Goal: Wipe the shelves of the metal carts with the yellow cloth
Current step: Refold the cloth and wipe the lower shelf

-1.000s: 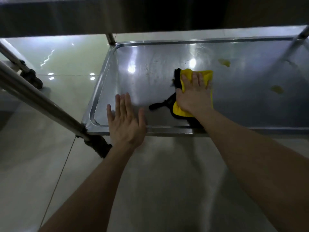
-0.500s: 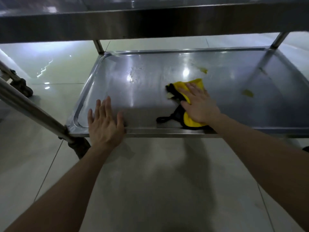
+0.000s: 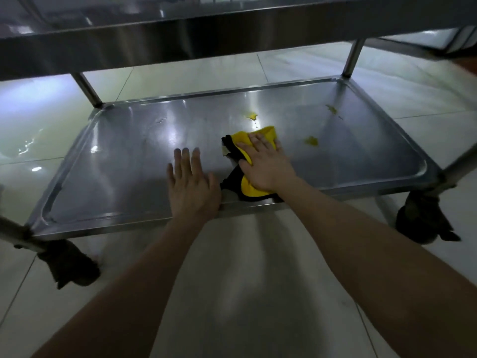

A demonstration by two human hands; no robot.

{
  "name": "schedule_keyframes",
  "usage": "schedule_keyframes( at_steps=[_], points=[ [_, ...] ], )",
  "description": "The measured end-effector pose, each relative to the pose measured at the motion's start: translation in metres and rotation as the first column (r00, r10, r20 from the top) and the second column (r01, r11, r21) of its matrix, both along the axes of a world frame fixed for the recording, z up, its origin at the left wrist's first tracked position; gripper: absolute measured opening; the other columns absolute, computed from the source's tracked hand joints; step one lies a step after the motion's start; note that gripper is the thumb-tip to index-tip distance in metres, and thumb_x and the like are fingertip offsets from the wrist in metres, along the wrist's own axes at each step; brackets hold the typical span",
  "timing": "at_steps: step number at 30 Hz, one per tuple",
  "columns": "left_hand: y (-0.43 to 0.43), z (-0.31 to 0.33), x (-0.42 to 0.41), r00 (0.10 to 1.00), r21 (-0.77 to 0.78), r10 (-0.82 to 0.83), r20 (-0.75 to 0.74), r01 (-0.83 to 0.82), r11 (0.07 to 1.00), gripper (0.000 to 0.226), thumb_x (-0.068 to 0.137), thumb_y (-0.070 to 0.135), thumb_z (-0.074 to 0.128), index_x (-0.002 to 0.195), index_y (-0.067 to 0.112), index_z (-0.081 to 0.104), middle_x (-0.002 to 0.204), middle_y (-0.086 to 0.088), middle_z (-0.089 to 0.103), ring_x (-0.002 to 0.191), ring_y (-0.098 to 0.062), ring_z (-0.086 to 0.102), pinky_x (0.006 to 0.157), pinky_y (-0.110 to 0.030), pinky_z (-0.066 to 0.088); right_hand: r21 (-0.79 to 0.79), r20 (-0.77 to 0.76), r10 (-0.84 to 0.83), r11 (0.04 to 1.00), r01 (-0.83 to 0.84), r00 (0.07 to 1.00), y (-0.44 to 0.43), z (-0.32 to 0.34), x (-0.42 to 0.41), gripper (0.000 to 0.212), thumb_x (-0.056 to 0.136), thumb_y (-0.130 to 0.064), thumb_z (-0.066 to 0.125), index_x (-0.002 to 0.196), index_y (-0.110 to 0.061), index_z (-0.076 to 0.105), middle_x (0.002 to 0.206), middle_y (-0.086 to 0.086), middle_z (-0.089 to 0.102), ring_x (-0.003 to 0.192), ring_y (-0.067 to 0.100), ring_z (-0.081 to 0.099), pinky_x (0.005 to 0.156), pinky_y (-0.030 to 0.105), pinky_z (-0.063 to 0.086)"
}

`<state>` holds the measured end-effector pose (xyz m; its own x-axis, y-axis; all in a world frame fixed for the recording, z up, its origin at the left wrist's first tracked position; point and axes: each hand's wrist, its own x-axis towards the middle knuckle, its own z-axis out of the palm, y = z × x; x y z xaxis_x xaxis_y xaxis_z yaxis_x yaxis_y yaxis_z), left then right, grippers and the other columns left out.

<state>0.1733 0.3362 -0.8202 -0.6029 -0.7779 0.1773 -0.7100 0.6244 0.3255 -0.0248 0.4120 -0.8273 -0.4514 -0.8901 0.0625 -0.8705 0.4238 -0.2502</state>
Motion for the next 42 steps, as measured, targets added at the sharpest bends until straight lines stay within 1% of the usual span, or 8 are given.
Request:
schedule_keyframes(
  at_steps=[6,10,16,20,26,32,38,42],
  points=[
    [-0.004,-0.026,-0.009,0.997,-0.030,0.035,0.069,-0.033,0.999,0.089,0.098,0.060,0.006,0.174,0.015,0.001,0.183,-0.010,0.004,0.169,-0.021,-0.010,0.136,-0.054,-0.004,0.023,0.061,0.232,0.972,-0.234,0.971,0.052,0.006,-0.064,0.059,0.111,-0.048,0.041,0.167,-0.044,0.025,0.178,-0.009,0.012,0.164,0.013,0.005,0.133,0.044,0.000],
    [-0.001,-0.026,-0.010,0.996,-0.018,0.038,0.085,-0.037,0.999,0.088,0.099,0.061,0.005,0.174,0.015,-0.002,0.183,-0.009,0.002,0.168,-0.019,-0.013,0.136,-0.052,-0.006,0.010,0.041,-0.149,0.989,0.149,0.988,0.118,0.007,-0.140,0.060,0.109,-0.043,0.046,0.166,-0.040,0.028,0.178,-0.004,0.017,0.164,0.016,0.010,0.133,0.046,0.006],
    [0.011,-0.020,-0.014,0.995,-0.045,0.003,0.100,0.001,0.999,0.085,0.101,0.059,0.005,0.174,0.015,-0.004,0.183,-0.008,0.001,0.168,-0.018,-0.014,0.136,-0.048,-0.007,0.010,-0.025,-0.604,0.797,0.604,0.797,0.059,-0.001,-0.102,0.071,0.103,-0.048,0.034,0.169,-0.023,0.024,0.176,0.015,0.018,0.163,0.035,0.011,0.128,0.066,0.000],
    [0.013,-0.020,-0.010,0.997,-0.071,0.006,0.076,-0.001,0.997,0.085,0.102,0.058,0.006,0.174,0.014,-0.002,0.183,-0.007,0.005,0.169,-0.020,-0.008,0.136,-0.049,-0.003,-0.046,-0.026,-0.160,0.986,0.158,0.987,-0.011,0.000,-0.025,0.067,0.105,-0.045,0.042,0.168,-0.026,0.029,0.176,0.010,0.021,0.163,0.032,0.015,0.130,0.062,0.004],
    [0.012,-0.022,-0.011,0.998,-0.076,0.033,0.047,-0.030,0.997,0.085,0.102,0.057,0.013,0.173,0.012,0.003,0.183,-0.006,0.009,0.169,-0.022,-0.002,0.136,-0.051,0.003,0.004,0.057,0.201,0.980,-0.201,0.978,-0.022,0.010,-0.020,0.061,0.106,-0.048,0.038,0.166,-0.043,0.029,0.178,-0.007,0.015,0.165,0.013,0.006,0.132,0.051,0.000],
    [0.003,-0.026,-0.006,0.999,-0.062,0.014,0.036,-0.012,0.998,0.080,0.106,0.058,0.017,0.173,0.017,-0.001,0.183,-0.005,0.007,0.169,-0.020,-0.004,0.137,-0.051,0.001,0.010,0.054,-0.114,0.994,0.113,0.992,0.078,0.010,-0.127,0.059,0.108,-0.044,0.043,0.166,-0.041,0.030,0.178,-0.006,0.016,0.164,0.015,0.010,0.133,0.046,0.004],
    [0.009,-0.027,-0.011,0.999,-0.096,0.002,0.035,0.002,0.995,0.079,0.106,0.055,0.018,0.173,0.016,0.003,0.182,-0.006,0.011,0.169,-0.020,-0.002,0.137,-0.049,0.001,0.041,-0.010,-0.571,0.820,0.571,0.821,0.148,-0.004,-0.187,0.067,0.105,-0.051,0.032,0.169,-0.035,0.020,0.179,0.004,0.011,0.165,0.023,0.005,0.131,0.058,-0.001],
    [0.012,-0.027,-0.013,0.999,-0.128,-0.001,0.051,0.007,0.992,0.079,0.106,0.057,0.016,0.173,0.016,0.005,0.181,-0.007,0.015,0.169,-0.022,0.000,0.137,-0.050,0.002,0.071,-0.033,-0.437,0.896,0.439,0.899,0.101,0.001,-0.127,0.071,0.104,-0.053,0.032,0.170,-0.032,0.016,0.178,0.010,0.012,0.165,0.029,0.007,0.130,0.061,0.000]
  ],
)
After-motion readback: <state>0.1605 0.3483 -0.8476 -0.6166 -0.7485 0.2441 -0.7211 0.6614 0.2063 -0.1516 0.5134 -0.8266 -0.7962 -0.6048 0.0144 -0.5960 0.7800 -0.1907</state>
